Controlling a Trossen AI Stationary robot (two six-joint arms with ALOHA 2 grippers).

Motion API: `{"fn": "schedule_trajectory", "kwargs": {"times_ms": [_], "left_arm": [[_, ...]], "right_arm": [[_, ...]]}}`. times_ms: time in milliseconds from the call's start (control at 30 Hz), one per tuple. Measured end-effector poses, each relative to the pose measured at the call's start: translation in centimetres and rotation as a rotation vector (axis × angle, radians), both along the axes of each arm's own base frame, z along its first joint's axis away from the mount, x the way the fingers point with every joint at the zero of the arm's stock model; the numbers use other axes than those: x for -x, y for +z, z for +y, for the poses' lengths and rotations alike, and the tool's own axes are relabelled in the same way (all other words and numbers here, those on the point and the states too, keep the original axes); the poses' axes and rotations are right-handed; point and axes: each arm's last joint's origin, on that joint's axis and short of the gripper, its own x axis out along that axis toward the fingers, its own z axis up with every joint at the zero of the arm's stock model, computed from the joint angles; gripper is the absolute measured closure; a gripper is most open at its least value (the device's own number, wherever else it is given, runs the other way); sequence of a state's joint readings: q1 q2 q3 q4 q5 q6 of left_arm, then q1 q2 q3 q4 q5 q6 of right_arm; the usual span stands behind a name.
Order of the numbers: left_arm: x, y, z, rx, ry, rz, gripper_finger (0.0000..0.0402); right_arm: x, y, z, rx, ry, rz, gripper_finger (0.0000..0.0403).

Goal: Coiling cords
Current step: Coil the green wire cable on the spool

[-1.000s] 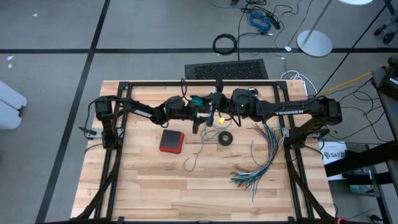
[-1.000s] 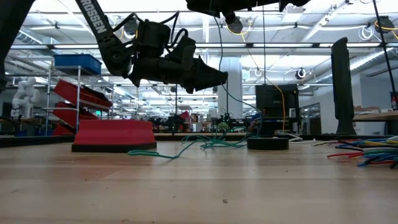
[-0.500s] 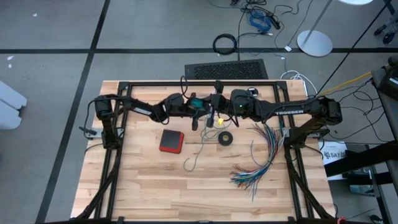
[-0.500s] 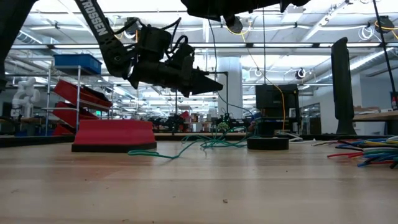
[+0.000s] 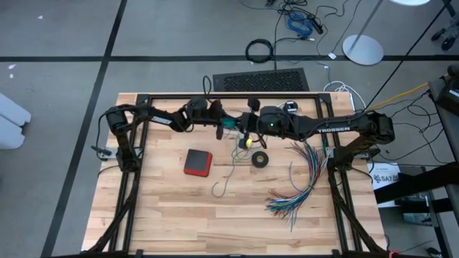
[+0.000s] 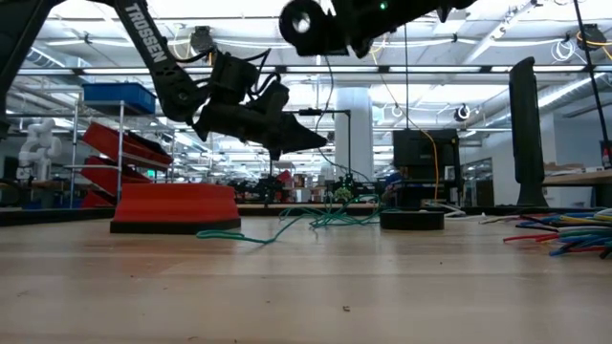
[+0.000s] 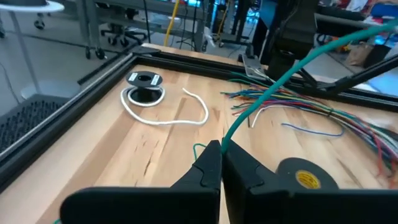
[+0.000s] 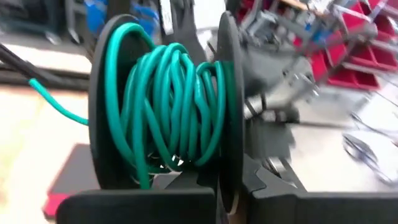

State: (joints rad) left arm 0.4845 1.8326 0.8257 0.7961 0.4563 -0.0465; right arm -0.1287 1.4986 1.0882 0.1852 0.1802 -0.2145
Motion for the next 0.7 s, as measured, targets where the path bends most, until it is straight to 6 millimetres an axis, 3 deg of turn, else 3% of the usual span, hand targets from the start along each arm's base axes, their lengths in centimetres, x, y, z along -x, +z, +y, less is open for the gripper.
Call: {"fn": "schedule_trajectory", "kwargs": {"times_ms": [333,700], "left_arm": [[1.3,0.5,1.4,0.067,-0.012,0.033,0.0399],[2.1,1.9,1.5,0.074,-0.01,0.04,0.04]], "right_arm": [[1.3,-0.1,-0.5,0.073,-0.17,0.13,0.0403],[3.6,0.4,-0.2,0.039,-0.178,0.243,0.0403]]}}
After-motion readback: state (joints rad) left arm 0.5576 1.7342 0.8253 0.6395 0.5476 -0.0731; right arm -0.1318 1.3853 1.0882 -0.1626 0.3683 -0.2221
